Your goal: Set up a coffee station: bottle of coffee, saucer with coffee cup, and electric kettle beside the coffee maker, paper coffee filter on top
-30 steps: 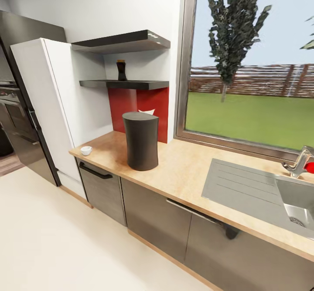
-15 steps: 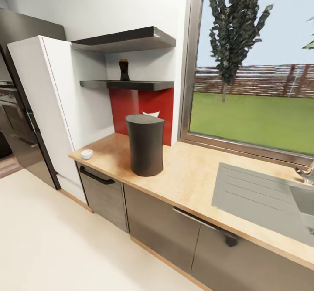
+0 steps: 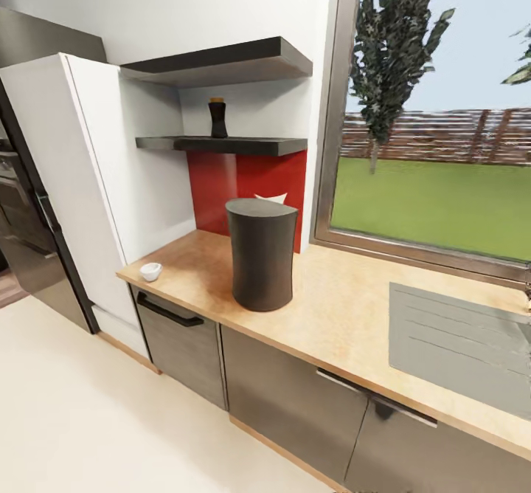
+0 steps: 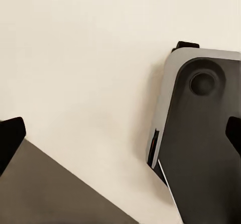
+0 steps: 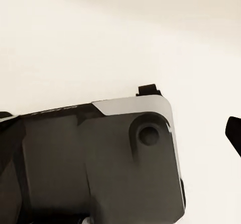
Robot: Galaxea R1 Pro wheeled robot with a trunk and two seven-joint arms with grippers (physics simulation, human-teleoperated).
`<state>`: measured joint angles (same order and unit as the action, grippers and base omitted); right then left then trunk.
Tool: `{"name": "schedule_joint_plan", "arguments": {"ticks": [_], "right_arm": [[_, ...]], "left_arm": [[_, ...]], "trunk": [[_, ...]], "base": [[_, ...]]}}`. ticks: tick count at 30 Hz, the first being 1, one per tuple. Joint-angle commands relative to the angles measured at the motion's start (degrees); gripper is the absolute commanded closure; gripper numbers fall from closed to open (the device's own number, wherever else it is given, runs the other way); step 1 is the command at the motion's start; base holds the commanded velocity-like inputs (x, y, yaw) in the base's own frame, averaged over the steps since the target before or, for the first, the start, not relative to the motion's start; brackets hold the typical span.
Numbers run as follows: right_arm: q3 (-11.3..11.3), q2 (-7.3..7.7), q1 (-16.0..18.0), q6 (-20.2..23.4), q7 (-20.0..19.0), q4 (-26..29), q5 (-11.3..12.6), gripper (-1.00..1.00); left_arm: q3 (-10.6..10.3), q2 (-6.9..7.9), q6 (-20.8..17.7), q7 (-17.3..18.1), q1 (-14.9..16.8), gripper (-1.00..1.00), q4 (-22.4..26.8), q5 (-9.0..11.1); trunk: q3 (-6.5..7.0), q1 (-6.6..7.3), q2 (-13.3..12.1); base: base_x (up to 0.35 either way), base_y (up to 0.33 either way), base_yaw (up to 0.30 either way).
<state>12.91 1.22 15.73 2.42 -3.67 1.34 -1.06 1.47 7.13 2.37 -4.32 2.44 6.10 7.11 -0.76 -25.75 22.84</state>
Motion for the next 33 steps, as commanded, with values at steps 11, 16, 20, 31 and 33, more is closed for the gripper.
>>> {"name": "schedule_joint_plan", "arguments": {"ticks": [11,16,20,31,33], "right_arm": [[0.4,0.34,0.0,0.1,-0.2,0.1,-0.2,-1.0],[0.4,0.51,0.0,0.1,-0.2,0.1,-0.2,-1.0],[0.4,0.61,0.0,0.1,-0.1,0.1,-0.2,-1.0],[0.3,0.54,0.0,0.2,0.4,0.1,-0.3,-1.0],[0.3,0.52,0.0,0.2,0.5,0.1,-0.3,-1.0]], "left_arm": [[0.0,-0.01,0.0,0.0,0.1,-1.0,0.0,0.5],[-0.1,-0.01,-0.7,0.1,0.2,-1.0,0.0,0.5],[-0.1,-0.04,-0.3,0.1,0.2,-1.0,0.0,0.4],[-0.1,-0.05,0.0,0.1,0.2,-1.0,0.0,-0.1],[-0.2,-0.08,0.1,0.1,0.2,-1.0,0.0,-0.1]], "trunk": [[-0.08,-0.03,0.1],[-0.08,-0.03,0.1],[-0.08,-0.03,0.1],[-0.08,-0.03,0.1],[-0.08,-0.03,0.1]], "base": [[0.009,0.336,-0.293],[0.0,0.338,-0.298],[0.055,0.338,-0.283],[0.137,0.338,-0.112],[0.14,0.338,-0.003]]}}
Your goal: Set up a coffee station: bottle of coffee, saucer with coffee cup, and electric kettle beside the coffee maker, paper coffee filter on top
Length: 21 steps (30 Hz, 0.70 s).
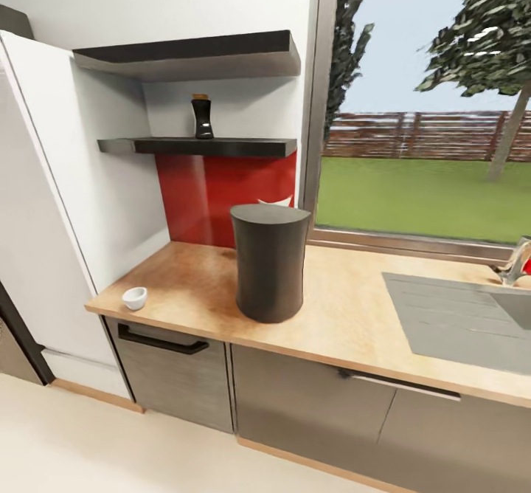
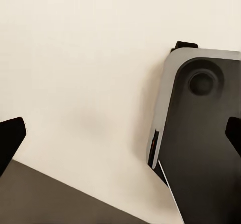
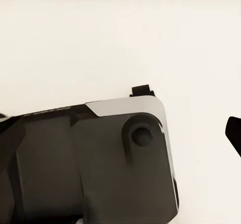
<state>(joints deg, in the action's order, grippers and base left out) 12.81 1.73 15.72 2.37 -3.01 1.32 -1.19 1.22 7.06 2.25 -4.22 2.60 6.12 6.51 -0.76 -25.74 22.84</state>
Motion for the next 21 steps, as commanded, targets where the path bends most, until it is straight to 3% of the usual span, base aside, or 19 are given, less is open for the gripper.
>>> {"name": "schedule_joint_plan", "arguments": {"ticks": [1,10,21], "right_arm": [[0.4,-0.01,0.0,0.3,-0.2,0.1,-0.1,-1.0],[0.5,0.01,0.0,0.2,-0.2,0.3,0.1,-1.0],[0.5,0.03,0.0,0.2,-0.4,0.3,0.1,-1.0]], "left_arm": [[0.1,-0.01,0.2,0.0,0.0,-1.0,-0.1,0.5],[0.0,-0.03,0.2,0.0,0.0,-1.0,-0.1,0.5],[0.0,0.07,0.2,-0.2,0.1,-1.0,0.0,0.5]], "trunk": [[-0.08,-0.04,0.1],[-0.08,-0.04,0.1],[-0.08,-0.04,0.1]], "base": [[0.13,0.338,-0.002],[0.045,0.338,-0.015],[-0.026,0.338,-0.246]]}}
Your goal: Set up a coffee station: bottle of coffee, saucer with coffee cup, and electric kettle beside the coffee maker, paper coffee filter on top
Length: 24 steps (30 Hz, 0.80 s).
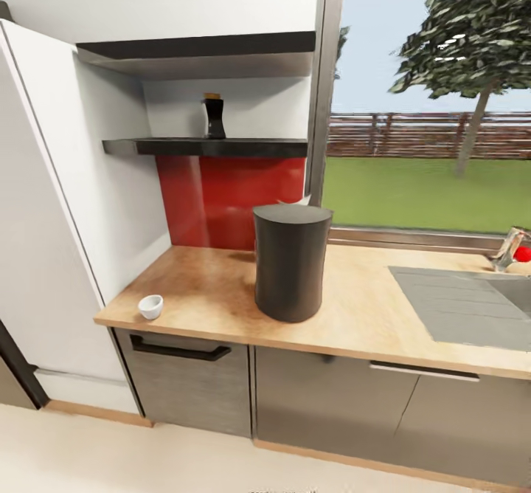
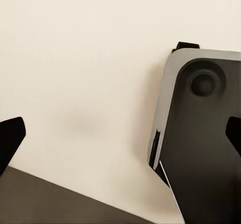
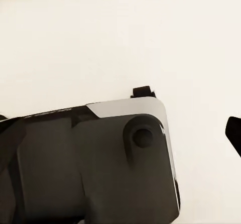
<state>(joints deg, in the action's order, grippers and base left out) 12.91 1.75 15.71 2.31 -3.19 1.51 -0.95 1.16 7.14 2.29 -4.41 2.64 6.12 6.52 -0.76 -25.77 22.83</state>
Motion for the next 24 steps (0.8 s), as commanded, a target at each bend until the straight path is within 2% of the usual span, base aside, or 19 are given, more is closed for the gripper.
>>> {"name": "schedule_joint_plan", "arguments": {"ticks": [1,5,12,15,20,22,23,24], "right_arm": [[0.4,0.0,0.0,0.2,-0.2,0.1,-0.1,-1.0],[0.4,0.0,0.0,0.2,0.0,0.1,-0.1,-1.0],[0.3,-0.01,0.0,0.0,0.0,0.2,-0.1,-1.0],[0.4,-0.28,0.0,0.0,-0.2,0.2,0.0,-1.0],[0.4,-0.22,0.0,0.0,-0.1,0.2,0.0,-1.0],[0.5,-0.13,0.0,0.1,-0.1,0.3,0.1,-1.0],[0.4,-0.16,0.0,0.1,-0.1,0.3,0.0,-1.0],[0.4,-0.15,0.0,0.1,0.0,0.3,0.0,-1.0]], "left_arm": [[0.1,0.03,0.2,0.0,0.1,-1.0,0.0,0.5],[0.0,0.06,0.2,-0.1,0.2,-1.0,0.0,0.5],[0.0,0.51,0.2,-0.1,0.2,-1.0,0.1,0.3],[-0.1,0.7,0.2,-0.1,0.1,-1.0,1.7,0.2],[-0.1,0.64,0.2,-0.3,0.1,-1.0,4.9,0.1],[-0.2,0.58,0.2,-0.3,0.1,-1.0,7.4,0.0],[-0.3,0.32,0.2,-0.2,0.1,-1.0,14.7,0.1],[-0.3,0.31,0.2,-0.1,0.1,-1.0,16.9,0.1]], "trunk": [[-0.08,-0.02,0.1],[-0.08,-0.02,0.1],[-0.08,-0.02,0.1],[-0.08,-0.02,0.1],[-0.08,-0.02,0.1],[-0.08,-0.02,0.1],[-0.08,-0.02,0.1],[-0.08,-0.02,0.1]], "base": [[-0.091,0.337,-0.268],[-0.04,0.337,-0.189],[-0.062,0.337,-0.022],[-0.129,0.297,-0.001],[-0.038,0.071,0.0],[-0.006,0.01,0.0],[0.0,0.0,0.0],[0.0,0.0,0.0]]}}
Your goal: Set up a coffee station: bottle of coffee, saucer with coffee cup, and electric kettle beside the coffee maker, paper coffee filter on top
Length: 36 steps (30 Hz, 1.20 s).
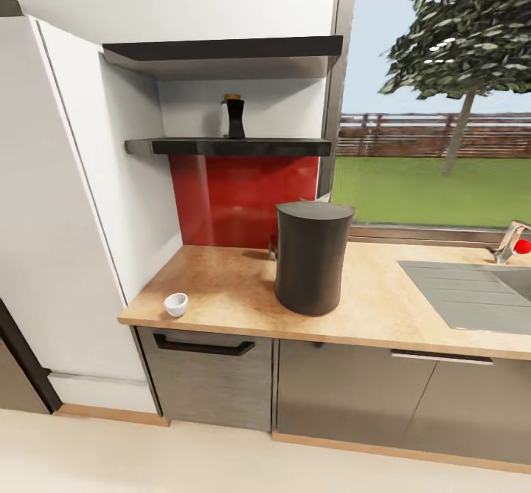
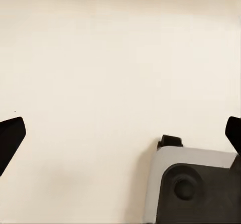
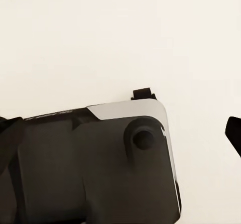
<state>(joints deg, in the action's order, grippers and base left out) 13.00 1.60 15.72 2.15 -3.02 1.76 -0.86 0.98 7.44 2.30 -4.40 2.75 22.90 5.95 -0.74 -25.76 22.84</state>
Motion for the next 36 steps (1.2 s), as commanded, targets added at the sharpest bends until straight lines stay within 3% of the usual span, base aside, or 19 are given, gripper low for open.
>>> {"name": "schedule_joint_plan", "arguments": {"ticks": [1,2,3,4,6,9,12,14,19,22,27,28,32,33,34,35,36], "right_arm": [[0.3,0.06,0.0,0.1,-0.1,0.1,-0.1,-1.0],[0.3,1.16,0.0,0.0,-0.1,0.1,-0.1,-1.0],[0.3,1.31,0.0,-0.3,0.0,0.1,-0.1,-1.0],[0.3,1.53,0.0,-3.8,0.0,0.0,-0.1,-1.0],[0.3,1.56,0.0,-5.1,0.0,-0.1,-0.2,-1.0],[0.3,1.56,0.0,-5.5,0.0,-0.1,-0.2,-1.0],[0.3,1.61,0.0,-5.6,0.0,-0.1,-0.2,-1.0],[0.3,1.68,0.0,-5.7,0.0,-0.2,-0.2,-1.0],[0.2,1.76,0.0,-5.7,0.0,-0.3,-0.3,-1.0],[0.2,2.5,0.0,-5.6,0.9,-0.3,-0.3,-1.0],[0.2,3.18,0.0,-5.5,4.9,-0.3,-0.3,-1.0],[0.2,3.23,0.0,-5.5,6.4,-0.3,-0.4,-1.0],[0.2,3.17,0.0,-5.3,6.9,-0.4,-0.5,-1.0],[0.2,3.19,-0.3,-5.1,6.8,-0.4,-0.5,-1.0],[0.2,3.21,-0.8,-5.1,6.8,-0.4,-0.5,-1.0],[0.2,3.23,-1.3,-5.1,5.7,-0.4,-0.5,-1.0],[0.2,3.3,-2.4,-5.1,-3.1,-0.4,-0.7,-1.0]], "left_arm": [[-0.1,0.12,0.2,0.0,0.0,-1.0,4.5,0.4],[0.0,-0.25,0.2,0.2,0.0,-1.0,25.7,-2.4],[0.0,-0.42,0.2,0.2,0.0,-1.0,30.4,-2.5],[-0.1,-2.55,-0.3,1.1,0.0,-1.0,50.0,-2.6],[-0.9,-3.87,-0.6,1.7,0.0,-1.0,58.5,-2.7],[-2.7,-4.7,-0.8,1.7,2.0,-1.0,64.0,-2.9],[-4.8,-5.14,-2.6,1.8,7.3,-1.0,66.0,-2.9],[-6.2,-5.32,-6.7,1.7,12.3,-1.0,66.7,-2.9],[-7.3,-6.64,-16.3,1.7,23.1,-1.0,67.0,-2.6],[-7.6,-9.63,-21.6,1.8,30.7,-1.0,67.0,-2.6],[-9.0,-12.64,-28.9,1.5,40.9,-1.0,66.8,-2.5],[-9.6,-13.87,-32.1,1.4,47.0,-1.0,66.0,-2.4],[-9.8,-15.34,-35.4,1.2,56.6,-1.0,62.5,-2.4],[-9.7,-15.61,-38.2,1.1,64.5,-1.0,57.0,-2.3],[-9.6,-15.65,-38.8,1.1,67.9,-1.0,53.9,-2.1],[-9.5,-15.63,-39.1,1.0,72.1,-1.0,50.0,-1.8],[-8.3,-15.55,-39.5,0.8,78.9,-1.0,44.7,-0.6]], "trunk": [[-0.09,-0.02,0.1],[-0.09,-0.02,0.1],[-0.09,-0.02,0.1],[-0.09,-0.02,0.1],[-0.09,-0.02,0.1],[-0.09,-0.02,0.1],[-0.09,-0.02,0.1],[-0.09,-0.02,0.1],[-0.09,-0.02,0.1],[-0.09,-0.02,0.1],[-0.09,-0.02,0.1],[-0.09,-0.02,0.1],[-0.09,-0.02,0.1],[-0.09,-0.02,0.1],[-0.09,-0.02,0.1],[-0.09,-0.02,0.1],[-0.09,-0.02,0.1]], "base": [[0.0,0.0,0.0],[0.0,0.0,0.0],[0.0,0.0,0.0],[0.0,0.0,0.0],[0.0,0.0,0.0],[0.0,0.0,0.0],[0.0,0.0,0.0],[0.0,0.0,0.0],[0.0,0.0,0.0],[0.0,0.0,0.0],[0.0,0.0,0.0],[0.0,0.0,0.0],[0.0,0.0,0.0],[0.0,0.0,0.0],[0.0,0.0,0.0],[0.0,0.0,0.0],[0.0,0.0,0.0]]}}
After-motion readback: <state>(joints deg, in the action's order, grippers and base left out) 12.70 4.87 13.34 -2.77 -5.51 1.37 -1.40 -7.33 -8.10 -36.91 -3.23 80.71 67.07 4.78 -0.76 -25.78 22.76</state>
